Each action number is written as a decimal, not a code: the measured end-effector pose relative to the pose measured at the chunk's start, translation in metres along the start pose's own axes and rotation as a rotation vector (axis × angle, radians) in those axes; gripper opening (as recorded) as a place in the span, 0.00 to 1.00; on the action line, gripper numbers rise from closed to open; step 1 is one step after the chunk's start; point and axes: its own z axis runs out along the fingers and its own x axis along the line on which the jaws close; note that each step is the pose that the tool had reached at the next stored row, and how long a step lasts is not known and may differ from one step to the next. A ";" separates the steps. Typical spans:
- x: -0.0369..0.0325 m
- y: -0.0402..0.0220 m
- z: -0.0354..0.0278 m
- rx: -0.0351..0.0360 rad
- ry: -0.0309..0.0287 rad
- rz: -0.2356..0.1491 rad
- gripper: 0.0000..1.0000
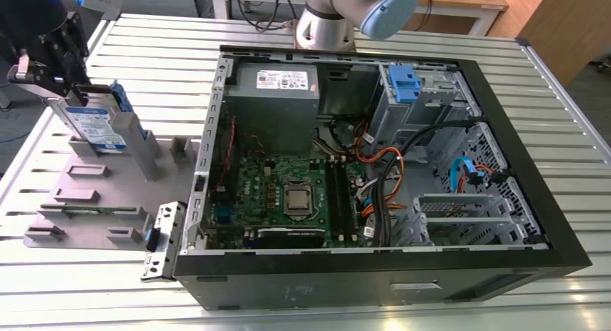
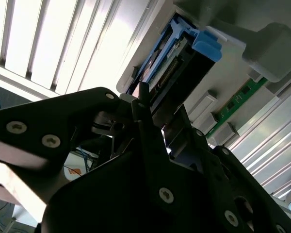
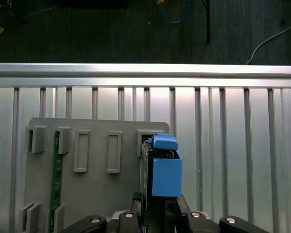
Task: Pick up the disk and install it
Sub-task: 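Pick up the disk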
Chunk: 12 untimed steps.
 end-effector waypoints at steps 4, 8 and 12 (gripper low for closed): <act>0.0000 0.0000 0.0001 -0.0001 0.0001 0.000 0.36; 0.0000 0.0000 0.0005 0.0000 0.0000 0.000 0.35; 0.0000 0.0000 0.0006 0.0003 -0.0001 0.000 0.35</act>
